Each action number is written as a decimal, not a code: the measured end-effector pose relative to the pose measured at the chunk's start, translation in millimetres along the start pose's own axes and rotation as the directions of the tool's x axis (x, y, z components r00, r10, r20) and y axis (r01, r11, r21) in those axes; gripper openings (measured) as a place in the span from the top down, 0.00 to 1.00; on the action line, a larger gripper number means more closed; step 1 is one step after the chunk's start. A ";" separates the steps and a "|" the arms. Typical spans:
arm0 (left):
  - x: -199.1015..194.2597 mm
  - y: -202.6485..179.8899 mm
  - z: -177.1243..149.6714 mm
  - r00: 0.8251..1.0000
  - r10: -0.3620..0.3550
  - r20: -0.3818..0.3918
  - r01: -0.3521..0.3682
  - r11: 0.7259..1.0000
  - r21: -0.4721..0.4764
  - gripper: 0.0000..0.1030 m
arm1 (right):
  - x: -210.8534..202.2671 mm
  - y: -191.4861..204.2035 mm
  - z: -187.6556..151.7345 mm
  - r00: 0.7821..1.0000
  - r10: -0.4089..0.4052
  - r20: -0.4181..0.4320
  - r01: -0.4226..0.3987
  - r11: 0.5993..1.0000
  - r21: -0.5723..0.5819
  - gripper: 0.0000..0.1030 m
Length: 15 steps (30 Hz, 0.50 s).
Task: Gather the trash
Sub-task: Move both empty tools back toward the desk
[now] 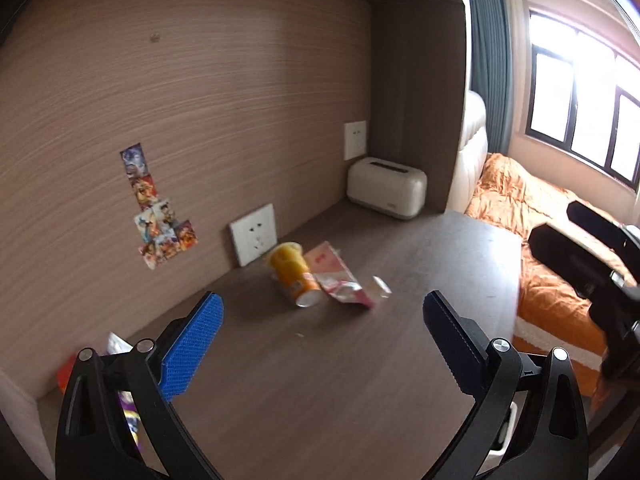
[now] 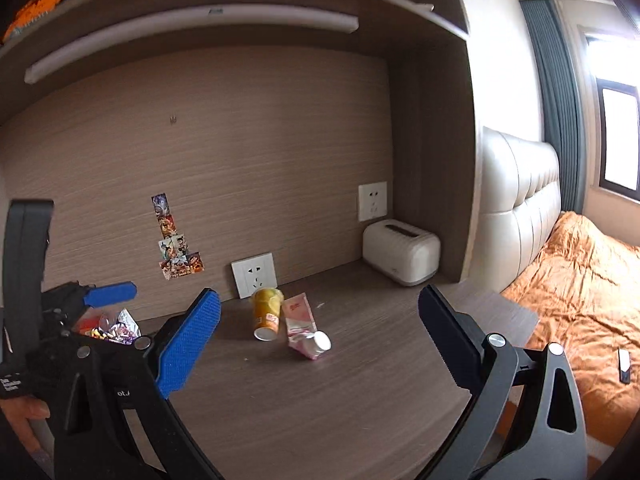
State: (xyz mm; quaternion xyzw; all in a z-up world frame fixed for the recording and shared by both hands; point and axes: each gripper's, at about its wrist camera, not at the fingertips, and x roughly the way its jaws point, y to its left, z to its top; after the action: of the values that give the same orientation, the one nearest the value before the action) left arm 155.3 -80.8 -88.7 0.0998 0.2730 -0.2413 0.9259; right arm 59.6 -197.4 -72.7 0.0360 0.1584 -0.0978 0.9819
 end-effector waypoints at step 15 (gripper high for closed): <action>122.9 38.2 6.7 0.990 0.081 -0.112 -0.088 0.995 -0.056 0.05 | 128.5 -3.3 -42.8 0.975 -0.035 -0.219 0.060 0.993 0.106 0.04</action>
State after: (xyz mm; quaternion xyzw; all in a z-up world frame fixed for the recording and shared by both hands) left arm 267.8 -98.2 -149.2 0.0964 0.3261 -0.1878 0.9215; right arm 165.4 -219.5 -154.2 0.0978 0.2597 -0.1255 0.9525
